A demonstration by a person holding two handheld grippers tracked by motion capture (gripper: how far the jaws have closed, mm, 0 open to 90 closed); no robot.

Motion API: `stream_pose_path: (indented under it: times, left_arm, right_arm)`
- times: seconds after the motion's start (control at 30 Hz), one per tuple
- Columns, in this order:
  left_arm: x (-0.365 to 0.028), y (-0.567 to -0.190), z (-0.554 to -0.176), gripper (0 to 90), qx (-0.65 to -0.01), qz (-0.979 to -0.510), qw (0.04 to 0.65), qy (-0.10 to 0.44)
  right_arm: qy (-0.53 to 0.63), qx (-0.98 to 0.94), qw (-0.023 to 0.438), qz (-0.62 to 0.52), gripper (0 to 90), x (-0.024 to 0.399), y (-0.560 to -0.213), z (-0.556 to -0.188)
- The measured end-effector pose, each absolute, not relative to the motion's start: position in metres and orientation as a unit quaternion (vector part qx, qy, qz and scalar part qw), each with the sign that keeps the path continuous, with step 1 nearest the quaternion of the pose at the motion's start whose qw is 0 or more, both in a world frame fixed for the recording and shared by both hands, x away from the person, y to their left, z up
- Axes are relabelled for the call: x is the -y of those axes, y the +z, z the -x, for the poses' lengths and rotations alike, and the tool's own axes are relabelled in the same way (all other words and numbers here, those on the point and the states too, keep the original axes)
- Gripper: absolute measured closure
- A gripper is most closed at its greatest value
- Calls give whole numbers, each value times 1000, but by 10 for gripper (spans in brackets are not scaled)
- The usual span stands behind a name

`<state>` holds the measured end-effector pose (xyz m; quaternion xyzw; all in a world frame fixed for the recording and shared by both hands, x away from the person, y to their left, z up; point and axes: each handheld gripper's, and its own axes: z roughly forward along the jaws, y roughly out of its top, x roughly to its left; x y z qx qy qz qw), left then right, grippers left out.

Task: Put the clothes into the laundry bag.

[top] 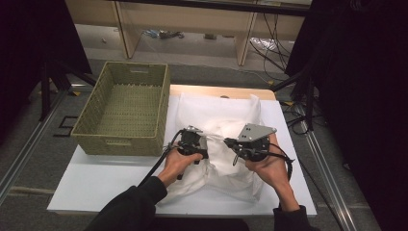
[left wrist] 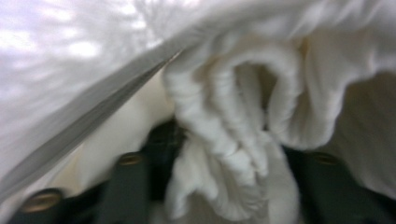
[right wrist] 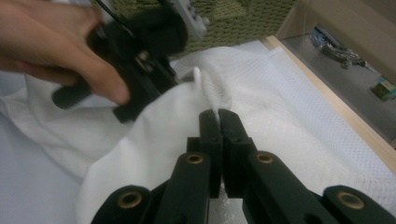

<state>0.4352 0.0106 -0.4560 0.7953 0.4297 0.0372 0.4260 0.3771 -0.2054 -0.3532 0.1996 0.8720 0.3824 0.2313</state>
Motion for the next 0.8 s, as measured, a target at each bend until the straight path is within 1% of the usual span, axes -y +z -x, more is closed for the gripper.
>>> stream_pose_path:
  times: [0.07,0.17,0.2,0.27,0.33,0.37,0.4,0.43,0.5,0.57,0.6,0.63,0.67,0.7,0.73,0.8]
  left_arm:
    - [-22,-447,-425,366,-416,-806,418,52]
    - [-43,-436,-408,254,-408,-817,403,63]
    - [-47,-434,-402,246,-418,-810,407,60]
    - [-50,-431,-390,219,-397,-817,416,40]
    - [-43,-429,-380,188,-385,-823,418,25]
    - [-35,-430,-376,166,-384,-818,428,-1]
    - [-27,-431,-373,156,-378,-821,426,-25]
    - [-22,-433,-371,157,-377,-822,426,-22]
    - [-11,-440,-370,156,-362,-839,406,4]
    - [1,-449,-375,154,-390,-823,411,-14]
    - [5,-452,-379,173,-384,-828,409,-7]
    - [9,-455,-383,260,-368,-837,403,27]
    - [12,-460,-390,460,-372,-831,411,47]
    - [13,-462,-394,573,-385,-821,420,37]
    - [11,-462,-398,647,-391,-818,421,24]
    - [6,-457,-407,739,-385,-816,431,23]
  right_arm:
    - [383,-871,231,-203,899,207,-355,-378]
    - [382,-871,231,-206,899,206,-355,-378]
    - [380,-872,230,-206,899,206,-355,-378]
    - [381,-872,233,-203,899,205,-356,-379]
    - [381,-872,233,-203,899,205,-356,-379]
    - [380,-871,230,-210,899,205,-356,-379]
    - [380,-871,231,-209,899,205,-357,-379]
    - [379,-871,229,-212,899,205,-357,-378]
    - [379,-872,230,-209,899,205,-357,-378]
    - [380,-872,231,-206,899,205,-357,-378]
    - [380,-872,230,-206,899,205,-357,-379]
    - [381,-871,228,-209,899,205,-357,-379]
    - [382,-871,230,-204,899,206,-357,-379]
    - [383,-871,231,-204,899,206,-357,-379]
    - [383,-871,231,-203,899,206,-357,-379]
    - [384,-871,230,-202,899,207,-355,-378]
